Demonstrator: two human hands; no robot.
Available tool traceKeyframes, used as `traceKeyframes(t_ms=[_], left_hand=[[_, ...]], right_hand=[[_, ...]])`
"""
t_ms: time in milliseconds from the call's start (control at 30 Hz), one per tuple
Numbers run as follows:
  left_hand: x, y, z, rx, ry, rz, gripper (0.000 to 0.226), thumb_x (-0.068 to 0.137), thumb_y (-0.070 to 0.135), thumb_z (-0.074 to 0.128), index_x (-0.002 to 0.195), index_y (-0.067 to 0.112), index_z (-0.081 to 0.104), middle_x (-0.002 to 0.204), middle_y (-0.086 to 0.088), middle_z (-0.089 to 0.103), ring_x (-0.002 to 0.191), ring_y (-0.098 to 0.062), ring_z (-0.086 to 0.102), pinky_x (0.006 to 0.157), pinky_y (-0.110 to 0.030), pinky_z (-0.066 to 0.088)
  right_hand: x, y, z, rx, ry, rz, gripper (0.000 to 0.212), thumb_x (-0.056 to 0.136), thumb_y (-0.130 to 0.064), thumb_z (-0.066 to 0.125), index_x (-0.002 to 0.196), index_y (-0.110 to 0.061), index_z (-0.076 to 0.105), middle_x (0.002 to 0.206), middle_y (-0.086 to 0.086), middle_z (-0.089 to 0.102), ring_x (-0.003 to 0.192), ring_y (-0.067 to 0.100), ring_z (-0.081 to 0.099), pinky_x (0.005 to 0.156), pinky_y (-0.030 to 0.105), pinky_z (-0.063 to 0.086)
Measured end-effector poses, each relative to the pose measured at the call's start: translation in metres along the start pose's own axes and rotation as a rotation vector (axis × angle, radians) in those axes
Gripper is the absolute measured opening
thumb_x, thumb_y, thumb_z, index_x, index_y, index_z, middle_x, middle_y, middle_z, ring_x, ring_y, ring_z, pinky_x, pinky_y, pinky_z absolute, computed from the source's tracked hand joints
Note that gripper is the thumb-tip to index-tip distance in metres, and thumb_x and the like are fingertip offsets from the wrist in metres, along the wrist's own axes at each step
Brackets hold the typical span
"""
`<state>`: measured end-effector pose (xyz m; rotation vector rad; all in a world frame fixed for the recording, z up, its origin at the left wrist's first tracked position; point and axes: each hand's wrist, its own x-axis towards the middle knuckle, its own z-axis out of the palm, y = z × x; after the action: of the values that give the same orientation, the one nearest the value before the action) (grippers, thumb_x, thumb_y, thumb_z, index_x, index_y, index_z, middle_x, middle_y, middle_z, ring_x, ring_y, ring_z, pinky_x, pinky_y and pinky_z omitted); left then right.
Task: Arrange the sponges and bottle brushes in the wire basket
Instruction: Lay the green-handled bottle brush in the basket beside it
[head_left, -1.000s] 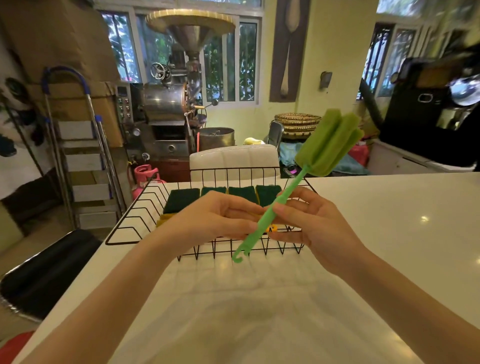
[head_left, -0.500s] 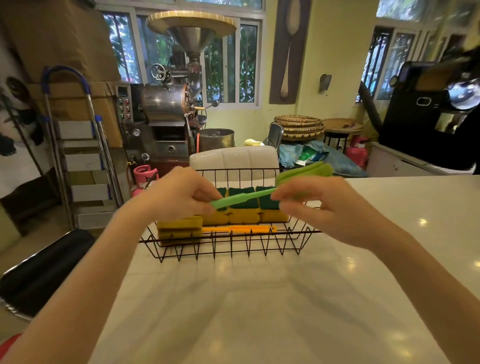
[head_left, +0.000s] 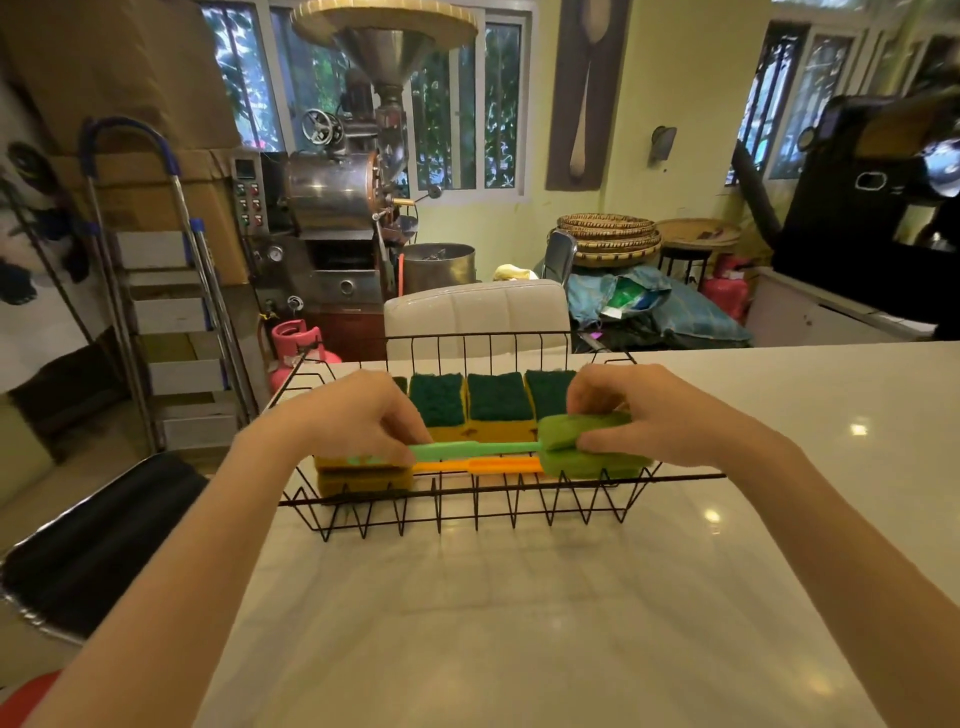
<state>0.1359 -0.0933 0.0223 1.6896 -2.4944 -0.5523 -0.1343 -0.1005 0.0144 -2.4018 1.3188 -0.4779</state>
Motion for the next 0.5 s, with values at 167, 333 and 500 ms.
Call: traceKeyframes(t_ms=[167,333,500], left_hand=[[0.012,0.004,0.014,0.055,-0.089,0.034,0.034,0.077,0.013,0.066,0.108,0.028,0.064,0.096,0.009,0.066,0.081,-0.004,0.059,0.079,-0.021,0.052],[0.012,0.005,0.013,0.018,-0.139,0.058,0.03,0.074,0.008,0.068,0.081,0.034,0.056,0.094,0.008,0.063,0.087,-0.008,0.06,0.084,-0.032,0.053],[0.014,0.005,0.017,0.082,-0.199,0.028,0.023,0.083,0.01,0.056,0.096,0.024,0.07,0.097,0.009,0.065,0.085,-0.004,0.058,0.088,-0.024,0.047]], right_hand=[[0.008,0.008,0.009,-0.105,-0.115,0.047,0.024,0.072,-0.023,0.073,0.069,-0.038,0.054,0.089,-0.002,0.064,0.088,0.016,0.058,0.082,0.033,0.05],[0.012,0.011,0.014,-0.088,-0.128,0.098,0.011,0.069,-0.025,0.076,0.078,-0.026,0.069,0.095,0.003,0.07,0.089,0.017,0.06,0.086,0.039,0.052],[0.012,0.01,0.017,-0.125,-0.176,0.097,0.015,0.077,-0.025,0.069,0.092,-0.022,0.071,0.106,0.0,0.067,0.094,0.015,0.057,0.086,0.029,0.047]])
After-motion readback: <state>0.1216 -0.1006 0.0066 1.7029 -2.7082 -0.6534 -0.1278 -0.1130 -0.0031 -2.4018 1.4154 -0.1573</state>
